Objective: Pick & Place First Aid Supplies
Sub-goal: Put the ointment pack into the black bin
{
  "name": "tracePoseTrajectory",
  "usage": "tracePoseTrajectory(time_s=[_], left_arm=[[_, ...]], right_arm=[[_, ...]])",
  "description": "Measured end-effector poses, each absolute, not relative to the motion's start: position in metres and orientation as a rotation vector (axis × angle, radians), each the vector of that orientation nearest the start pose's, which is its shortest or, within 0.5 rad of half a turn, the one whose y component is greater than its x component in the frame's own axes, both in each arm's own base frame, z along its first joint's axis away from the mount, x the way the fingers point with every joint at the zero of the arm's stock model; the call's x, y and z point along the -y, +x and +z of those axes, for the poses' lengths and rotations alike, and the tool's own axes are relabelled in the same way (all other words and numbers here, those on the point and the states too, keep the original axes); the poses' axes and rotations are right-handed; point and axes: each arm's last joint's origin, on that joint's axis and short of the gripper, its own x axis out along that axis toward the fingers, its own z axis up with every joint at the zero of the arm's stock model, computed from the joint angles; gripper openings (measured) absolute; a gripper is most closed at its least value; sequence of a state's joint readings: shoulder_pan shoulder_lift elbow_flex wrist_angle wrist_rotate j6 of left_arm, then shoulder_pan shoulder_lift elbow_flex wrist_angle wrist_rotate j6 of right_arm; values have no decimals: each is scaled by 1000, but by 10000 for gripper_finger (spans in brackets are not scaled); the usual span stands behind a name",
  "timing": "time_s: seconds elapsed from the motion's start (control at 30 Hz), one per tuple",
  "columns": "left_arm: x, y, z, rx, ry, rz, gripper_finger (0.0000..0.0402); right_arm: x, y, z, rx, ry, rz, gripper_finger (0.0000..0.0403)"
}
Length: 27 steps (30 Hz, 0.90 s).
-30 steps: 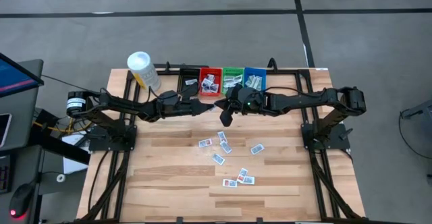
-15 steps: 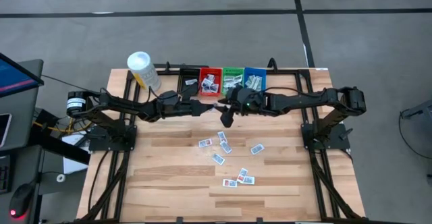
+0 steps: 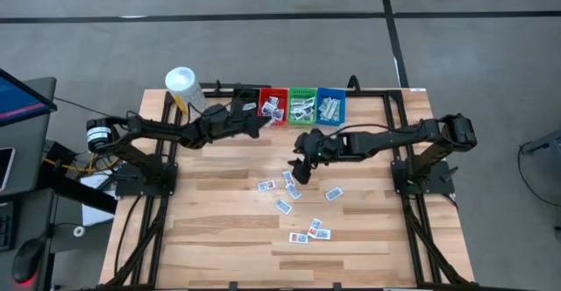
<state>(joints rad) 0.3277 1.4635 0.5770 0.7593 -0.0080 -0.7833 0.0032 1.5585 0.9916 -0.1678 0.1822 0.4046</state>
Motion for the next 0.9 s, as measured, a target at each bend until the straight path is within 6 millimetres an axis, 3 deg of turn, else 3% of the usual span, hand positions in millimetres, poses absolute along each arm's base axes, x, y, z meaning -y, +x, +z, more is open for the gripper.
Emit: tracePoseTrajectory(time_s=[0.17,0.4,0.6,0.9], left_arm=[[-121,262,201,-5,-587,484,12],[-155,240,187,-171,-356,779,12],[-174,222,179,-249,-343,945,12],[-177,220,179,-214,-437,882,24]], right_arm=[[-9,327,222,-688,317,-285,207],[-24,325,221,-702,357,-269,192],[-30,323,219,-712,361,-316,180],[-29,323,219,-700,349,-348,168]])
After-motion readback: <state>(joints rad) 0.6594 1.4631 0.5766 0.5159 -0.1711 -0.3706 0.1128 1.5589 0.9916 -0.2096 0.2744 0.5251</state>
